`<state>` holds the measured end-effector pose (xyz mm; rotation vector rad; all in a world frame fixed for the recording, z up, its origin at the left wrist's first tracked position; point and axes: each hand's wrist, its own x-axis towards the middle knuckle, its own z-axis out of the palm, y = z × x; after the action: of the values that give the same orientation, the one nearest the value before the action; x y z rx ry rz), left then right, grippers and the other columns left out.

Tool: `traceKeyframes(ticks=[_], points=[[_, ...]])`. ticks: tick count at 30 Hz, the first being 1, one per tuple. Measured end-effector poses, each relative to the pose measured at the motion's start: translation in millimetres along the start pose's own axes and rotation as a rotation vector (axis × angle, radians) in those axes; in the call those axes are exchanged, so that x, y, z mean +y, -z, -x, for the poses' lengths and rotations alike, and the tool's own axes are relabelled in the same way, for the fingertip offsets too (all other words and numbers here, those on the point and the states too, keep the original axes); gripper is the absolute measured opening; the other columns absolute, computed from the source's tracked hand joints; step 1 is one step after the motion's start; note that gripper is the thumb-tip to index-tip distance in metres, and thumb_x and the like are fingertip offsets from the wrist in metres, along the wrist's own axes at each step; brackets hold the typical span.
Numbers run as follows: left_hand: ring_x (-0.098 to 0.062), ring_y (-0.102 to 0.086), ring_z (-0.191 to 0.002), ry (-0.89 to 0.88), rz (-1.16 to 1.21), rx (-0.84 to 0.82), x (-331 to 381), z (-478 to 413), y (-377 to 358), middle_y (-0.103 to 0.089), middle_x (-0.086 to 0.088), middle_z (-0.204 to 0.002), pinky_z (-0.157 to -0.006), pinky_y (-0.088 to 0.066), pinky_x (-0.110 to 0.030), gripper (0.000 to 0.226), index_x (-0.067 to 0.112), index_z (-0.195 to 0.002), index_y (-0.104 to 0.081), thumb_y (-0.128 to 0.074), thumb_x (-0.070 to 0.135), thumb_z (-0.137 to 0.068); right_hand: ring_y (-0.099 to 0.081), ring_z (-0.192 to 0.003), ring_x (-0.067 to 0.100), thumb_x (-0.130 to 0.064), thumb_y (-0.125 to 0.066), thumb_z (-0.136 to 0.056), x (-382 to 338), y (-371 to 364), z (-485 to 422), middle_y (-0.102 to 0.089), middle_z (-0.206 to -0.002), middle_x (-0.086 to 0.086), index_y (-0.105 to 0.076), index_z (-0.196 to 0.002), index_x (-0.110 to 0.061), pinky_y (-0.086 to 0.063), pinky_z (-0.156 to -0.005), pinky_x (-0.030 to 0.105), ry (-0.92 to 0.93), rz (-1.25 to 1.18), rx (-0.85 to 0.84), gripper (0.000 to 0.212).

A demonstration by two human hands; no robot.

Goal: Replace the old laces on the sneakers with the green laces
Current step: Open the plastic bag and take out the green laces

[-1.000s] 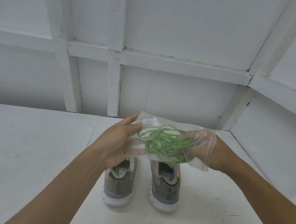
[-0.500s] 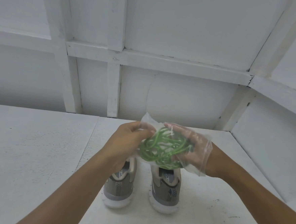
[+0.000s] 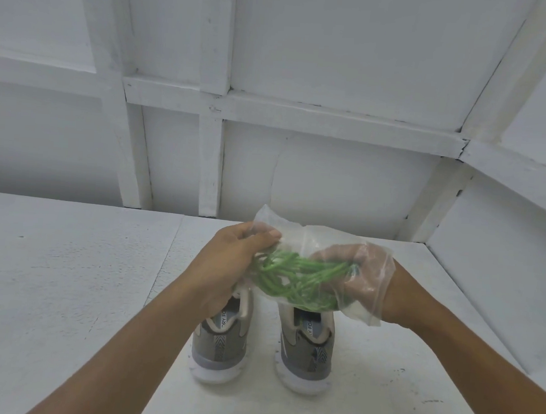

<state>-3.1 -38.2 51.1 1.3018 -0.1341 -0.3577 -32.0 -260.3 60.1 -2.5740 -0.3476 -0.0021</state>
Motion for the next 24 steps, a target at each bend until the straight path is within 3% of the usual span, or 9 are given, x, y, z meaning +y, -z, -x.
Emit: traceKeyframes(ticks=[3,6,8,10,12,15,17,19,24], points=[[-0.029,-0.071,-0.083,0.008,0.020,0.013,1,0,2,-0.072,-0.015,-0.098,-0.083,-0.056,-0.046,0.016,0.005,-0.098,-0.068,-0.060,0.017,-0.094,-0.053,-0.085,-0.027,-0.018,-0.067,-0.089,-8,8,4,-0.055,-0.093,-0.034,-0.059,-0.106,-0.042,-0.044,-0.082,0.004,0.077,-0.087,-0.028,0.030],[-0.027,-0.070,-0.083,0.020,0.032,0.017,1,0,3,-0.072,-0.015,-0.098,-0.085,-0.055,-0.046,0.013,0.009,-0.093,-0.069,-0.059,0.016,-0.095,-0.062,-0.091,-0.016,-0.011,-0.070,-0.086,-10,9,7,-0.067,-0.087,-0.033,-0.061,-0.106,-0.044,-0.049,-0.073,0.007,0.044,-0.266,-0.068,0.040],[-0.028,-0.069,-0.083,0.024,0.028,0.017,1,-1,4,-0.071,-0.016,-0.098,-0.087,-0.053,-0.048,0.011,0.008,-0.093,-0.067,-0.059,0.017,-0.095,-0.063,-0.092,-0.010,-0.021,-0.073,-0.083,-8,9,5,-0.066,-0.092,-0.031,-0.062,-0.108,-0.044,-0.050,-0.078,0.010,0.029,-0.245,-0.130,0.035],[-0.030,-0.069,-0.085,0.025,0.044,0.011,0,-3,6,-0.071,-0.014,-0.099,-0.086,-0.054,-0.048,0.012,0.007,-0.096,-0.066,-0.059,0.016,-0.095,-0.056,-0.087,-0.017,-0.038,-0.072,-0.081,-4,8,2,-0.058,-0.092,-0.034,-0.060,-0.104,-0.046,-0.047,-0.086,0.010,0.038,-0.073,-0.172,0.027],[-0.034,-0.069,-0.094,0.037,0.061,0.017,0,-4,9,-0.073,-0.013,-0.104,-0.089,-0.053,-0.051,0.017,0.004,-0.104,-0.064,-0.059,0.017,-0.095,-0.057,-0.075,-0.019,-0.042,-0.070,-0.078,-4,7,0,-0.061,-0.080,-0.031,-0.065,-0.092,-0.049,-0.050,-0.080,0.012,0.044,-0.128,-0.109,0.017],[-0.033,-0.069,-0.093,0.053,0.078,0.023,-3,-8,16,-0.073,-0.011,-0.103,-0.085,-0.054,-0.047,0.016,0.006,-0.103,-0.065,-0.059,0.018,-0.094,-0.066,-0.064,-0.001,-0.023,-0.076,-0.081,-5,8,4,-0.071,-0.067,-0.007,-0.078,-0.086,-0.025,-0.050,-0.060,0.013,0.098,-0.330,0.021,0.006],[-0.030,-0.070,-0.083,0.067,0.114,0.030,-5,-10,21,-0.072,-0.009,-0.098,-0.072,-0.057,-0.041,0.012,0.008,-0.097,-0.065,-0.057,0.017,-0.095,-0.071,-0.074,0.007,-0.019,-0.076,-0.075,-5,11,6,-0.075,-0.077,-0.004,-0.078,-0.090,-0.015,-0.052,-0.065,0.016,0.074,-0.473,0.038,0.016],[-0.028,-0.072,-0.079,0.083,0.170,0.045,-5,-11,26,-0.070,-0.010,-0.099,-0.064,-0.059,-0.037,0.014,0.005,-0.102,-0.063,-0.055,0.015,-0.096,-0.073,-0.083,0.013,-0.007,-0.075,-0.075,-1,15,3,-0.076,-0.087,-0.003,-0.077,-0.093,-0.016,-0.055,-0.071,0.019,-0.008,-0.551,0.067,0.020],[-0.023,-0.072,-0.074,0.072,0.190,0.073,-3,-14,38,-0.066,-0.008,-0.099,-0.065,-0.056,-0.037,0.021,0.004,-0.110,-0.061,-0.057,0.016,-0.093,-0.073,-0.086,0.022,0.001,-0.073,-0.078,14,29,-8,-0.076,-0.091,0.004,-0.074,-0.105,-0.010,-0.057,-0.075,0.025,-0.121,-0.587,0.224,0.029]])
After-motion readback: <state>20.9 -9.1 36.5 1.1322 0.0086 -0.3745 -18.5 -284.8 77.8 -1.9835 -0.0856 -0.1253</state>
